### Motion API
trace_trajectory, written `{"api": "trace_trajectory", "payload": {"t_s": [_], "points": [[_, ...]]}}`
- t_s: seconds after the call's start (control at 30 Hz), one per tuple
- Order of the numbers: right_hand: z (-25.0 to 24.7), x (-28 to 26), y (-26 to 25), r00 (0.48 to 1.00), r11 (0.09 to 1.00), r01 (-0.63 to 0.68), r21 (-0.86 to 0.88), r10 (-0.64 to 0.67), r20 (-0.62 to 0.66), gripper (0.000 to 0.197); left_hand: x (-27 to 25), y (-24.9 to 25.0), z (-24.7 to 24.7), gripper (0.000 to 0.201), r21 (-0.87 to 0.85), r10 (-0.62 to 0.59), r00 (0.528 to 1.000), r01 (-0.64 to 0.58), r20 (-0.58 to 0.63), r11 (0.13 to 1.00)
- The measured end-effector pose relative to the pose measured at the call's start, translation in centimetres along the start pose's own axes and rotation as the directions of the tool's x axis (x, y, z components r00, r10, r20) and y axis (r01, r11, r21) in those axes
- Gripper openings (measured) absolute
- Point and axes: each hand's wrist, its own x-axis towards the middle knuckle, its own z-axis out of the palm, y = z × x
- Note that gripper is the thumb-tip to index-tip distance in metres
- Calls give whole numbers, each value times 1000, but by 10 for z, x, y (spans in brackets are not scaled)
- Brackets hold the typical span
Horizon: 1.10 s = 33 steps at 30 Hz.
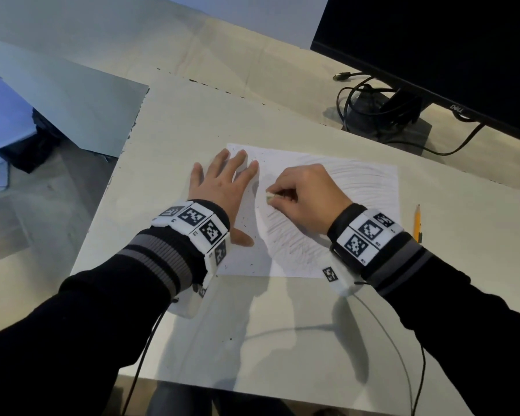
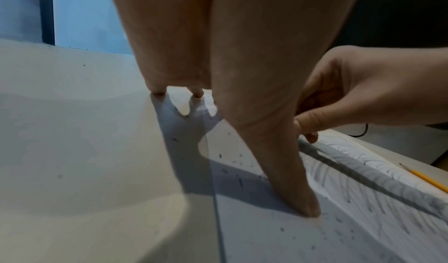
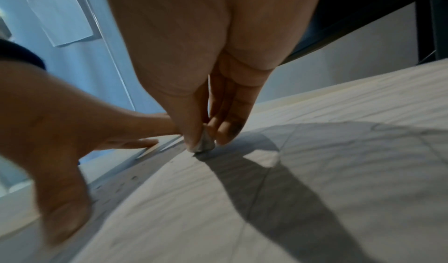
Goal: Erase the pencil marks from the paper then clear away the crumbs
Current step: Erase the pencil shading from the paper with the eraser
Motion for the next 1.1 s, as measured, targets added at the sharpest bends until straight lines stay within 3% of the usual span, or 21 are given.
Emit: {"api": "trace_trajectory", "payload": {"t_s": [0.13, 0.27, 0.43, 0.57, 0.73, 0.87, 1.0, 1.1], "points": [[-3, 6, 2, 997, 999, -27, -34, 24, -76, 11, 1, 1, -1, 139, -14, -6, 1000, 6, 6, 1000], [2, -5, -8, 995, 997, 68, -41, -65, 80, 11, 1, 1, -1, 139, -14, -4, 1000, 4, 5, 1000], [-2, 2, 2, 998, 999, -28, -34, 26, -53, 11, 0, 1, -1, 139, -17, -4, 1000, 4, 6, 1000], [5, -16, -11, 993, 997, 75, -11, -74, 87, 11, 1, 1, -1, 140, -19, -1, 1000, 1, 9, 1000], [4, -7, -3, 998, 1000, -5, 5, 5, -60, 10, 1, 1, -1, 139, -7, -7, 1000, 7, 11, 1000], [6, -16, -14, 996, 998, 57, 8, -57, 72, 9, 2, 0, 1, 140, -15, 3, 1000, -3, -6, 1000], [-4, 1, 1, 999, 999, -33, -40, 31, -35, 11, 1, -1, 1, 139, -14, 5, 1000, -5, -1, 1000], [1, -11, -5, 998, 998, 34, -45, -31, 57, 9, 1, -1, 1, 139, -14, 1, 1000, -1, 0, 1000]]}}
